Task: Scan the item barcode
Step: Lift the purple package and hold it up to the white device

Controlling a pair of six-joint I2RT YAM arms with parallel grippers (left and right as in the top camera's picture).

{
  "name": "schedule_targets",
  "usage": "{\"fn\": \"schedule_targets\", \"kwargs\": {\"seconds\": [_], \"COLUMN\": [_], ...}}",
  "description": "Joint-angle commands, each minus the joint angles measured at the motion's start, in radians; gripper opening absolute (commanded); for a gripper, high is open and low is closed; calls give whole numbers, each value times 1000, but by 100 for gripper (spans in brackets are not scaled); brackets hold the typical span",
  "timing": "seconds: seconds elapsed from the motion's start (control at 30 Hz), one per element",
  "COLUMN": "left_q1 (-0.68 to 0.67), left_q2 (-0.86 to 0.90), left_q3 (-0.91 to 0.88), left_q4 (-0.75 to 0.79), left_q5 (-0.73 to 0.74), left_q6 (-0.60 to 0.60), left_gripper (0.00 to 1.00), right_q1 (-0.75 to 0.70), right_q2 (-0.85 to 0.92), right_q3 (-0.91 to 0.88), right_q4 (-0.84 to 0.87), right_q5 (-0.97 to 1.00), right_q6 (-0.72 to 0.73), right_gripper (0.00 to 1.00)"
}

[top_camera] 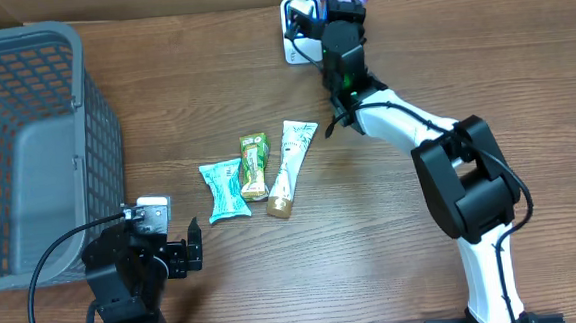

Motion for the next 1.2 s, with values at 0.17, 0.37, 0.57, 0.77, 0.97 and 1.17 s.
{"fn": "schedule_targets", "kwargs": {"seconds": [0.17, 0.37, 0.57, 0.77, 0.97, 1.17], "left_q1": [5, 5, 5, 5, 5, 5], "left_q2": [-2, -2, -2, -2, -2, -2], "left_q3": [-2, -2, -2, -2, -2, -2], "left_q4": [1, 1, 2, 1, 1, 1], "left_q5": [-4, -4, -4, -4, -4, -4], "left_q6": [19, 19, 19, 19, 19, 19], "left_gripper": [100, 100, 100, 100, 100, 99], "right_q1": [6, 3, 3, 3, 13, 77], "right_q2": [54, 57, 57, 57, 56, 7], "right_q3": [9, 9, 9, 9, 9, 9], "right_q4": [40, 57, 62, 93, 181, 183], "right_q5": [-143, -168, -196, -197, -113, -14], "right_q6": [-39, -73, -72, -39, 85, 176], "right_gripper": [4, 4, 4, 4, 4, 4]}}
